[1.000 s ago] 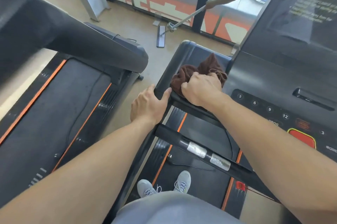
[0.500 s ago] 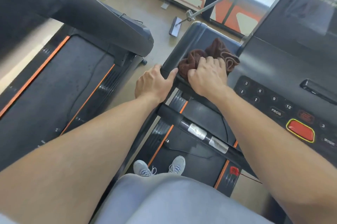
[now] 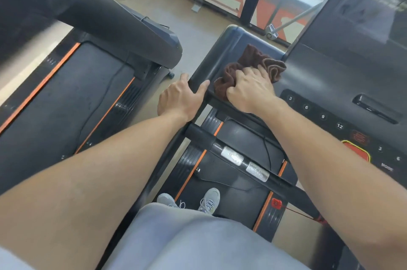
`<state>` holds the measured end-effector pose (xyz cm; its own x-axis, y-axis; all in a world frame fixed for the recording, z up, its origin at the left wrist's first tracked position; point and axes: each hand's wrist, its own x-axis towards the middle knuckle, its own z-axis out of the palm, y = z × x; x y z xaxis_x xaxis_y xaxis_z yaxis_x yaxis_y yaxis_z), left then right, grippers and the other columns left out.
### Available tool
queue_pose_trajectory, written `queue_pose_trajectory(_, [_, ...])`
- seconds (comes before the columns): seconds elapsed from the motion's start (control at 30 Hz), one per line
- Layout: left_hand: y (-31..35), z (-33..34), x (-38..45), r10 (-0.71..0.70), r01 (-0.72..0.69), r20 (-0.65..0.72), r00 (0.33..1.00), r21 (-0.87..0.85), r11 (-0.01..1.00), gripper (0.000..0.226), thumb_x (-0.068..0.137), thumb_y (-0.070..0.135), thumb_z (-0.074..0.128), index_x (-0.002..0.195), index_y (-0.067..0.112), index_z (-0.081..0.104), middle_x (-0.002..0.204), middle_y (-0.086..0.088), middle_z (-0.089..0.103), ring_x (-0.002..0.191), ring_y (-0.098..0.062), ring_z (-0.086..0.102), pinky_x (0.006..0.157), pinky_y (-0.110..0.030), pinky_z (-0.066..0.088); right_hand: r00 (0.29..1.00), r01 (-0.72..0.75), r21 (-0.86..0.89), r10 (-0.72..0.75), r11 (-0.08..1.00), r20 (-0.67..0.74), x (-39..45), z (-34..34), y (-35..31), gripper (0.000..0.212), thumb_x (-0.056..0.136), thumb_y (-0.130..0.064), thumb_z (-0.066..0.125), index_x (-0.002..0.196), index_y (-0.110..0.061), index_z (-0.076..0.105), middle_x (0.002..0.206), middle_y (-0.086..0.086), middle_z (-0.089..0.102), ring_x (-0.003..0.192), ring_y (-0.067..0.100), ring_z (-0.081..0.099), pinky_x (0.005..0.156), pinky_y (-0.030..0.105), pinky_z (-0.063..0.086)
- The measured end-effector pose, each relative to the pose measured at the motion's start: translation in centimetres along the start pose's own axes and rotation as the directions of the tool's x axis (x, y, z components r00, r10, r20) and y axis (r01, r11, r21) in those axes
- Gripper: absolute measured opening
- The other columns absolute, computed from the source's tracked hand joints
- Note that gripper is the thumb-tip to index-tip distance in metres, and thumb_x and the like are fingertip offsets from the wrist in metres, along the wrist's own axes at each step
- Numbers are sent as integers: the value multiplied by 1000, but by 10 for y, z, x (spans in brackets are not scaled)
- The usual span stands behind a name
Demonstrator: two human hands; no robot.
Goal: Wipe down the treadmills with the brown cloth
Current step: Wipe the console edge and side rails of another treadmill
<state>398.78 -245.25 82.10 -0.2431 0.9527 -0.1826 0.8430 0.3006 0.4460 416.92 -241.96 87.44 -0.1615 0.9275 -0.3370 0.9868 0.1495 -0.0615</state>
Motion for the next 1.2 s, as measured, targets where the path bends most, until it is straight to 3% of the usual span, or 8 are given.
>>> queue_pose_trajectory(0.13, [0,0,-1,17,-17,-8,1000,-3,1000,76,94,77,30,149,26,39,128,-9,68,116,-35,63,91,-43,47,980,5,170,29,985,-196,-5,9,0,32,86,-30,51,107,-11,65,122,10,66,126,31,53,126,38,15])
queue_pose_trajectory(0.23, [0,-1,-2,15,-15,-4,1000,-6,1000,75,96,75,28,155,27,34,131,-11,67,120,-35,61,97,-45,46,972,120,233,-66,965,-226,-28,11,1,52,81,-24,50,130,-12,66,140,6,62,146,27,40,129,42,5])
queue_pose_trajectory(0.33, [-1,-1,-1,9,-9,-1,1000,-7,1000,72,97,73,26,153,29,36,129,-12,67,118,-37,62,97,-46,46,973,158,182,-123,971,-194,-42,10,-3,57,94,-27,44,150,-20,53,162,0,42,158,20,19,130,42,1])
queue_pose_trajectory(0.53, [0,-5,-4,9,-9,-2,1000,-40,999,64,101,66,28,151,28,41,130,-12,67,119,-37,61,96,-45,46,995,-85,103,90,991,-43,3,2,-17,78,105,-53,27,165,-9,3,173,11,-8,160,25,-10,129,42,-3])
queue_pose_trajectory(0.77, [1,-4,-5,17,-17,4,1000,-21,1000,61,103,63,28,147,26,46,126,-13,68,115,-38,62,94,-45,46,995,51,170,-36,984,-91,1,5,-13,79,97,-41,41,166,-13,14,174,3,3,160,18,0,129,36,3])
queue_pose_trajectory(0.9, [-2,-3,-4,45,-45,-15,999,-55,997,47,107,48,22,134,25,53,112,-12,72,105,-38,64,88,-45,46,933,281,90,-251,955,-258,-12,25,-2,70,97,-35,41,161,-10,32,170,4,24,159,20,12,128,31,0])
queue_pose_trajectory(1.03, [-2,-2,-4,50,-51,-31,998,-65,997,43,108,40,22,129,24,56,104,-10,72,97,-36,64,85,-45,48,876,438,-42,-436,898,-207,6,21,22,60,105,-39,38,162,-18,34,170,-1,26,160,21,11,128,34,0])
queue_pose_trajectory(1.2, [-2,-3,-5,34,-37,-35,999,-78,996,40,108,40,25,125,25,58,100,-8,73,94,-35,63,83,-44,48,914,267,-54,-270,962,-303,48,8,13,56,109,-44,25,162,-27,31,170,0,26,159,33,10,128,57,4])
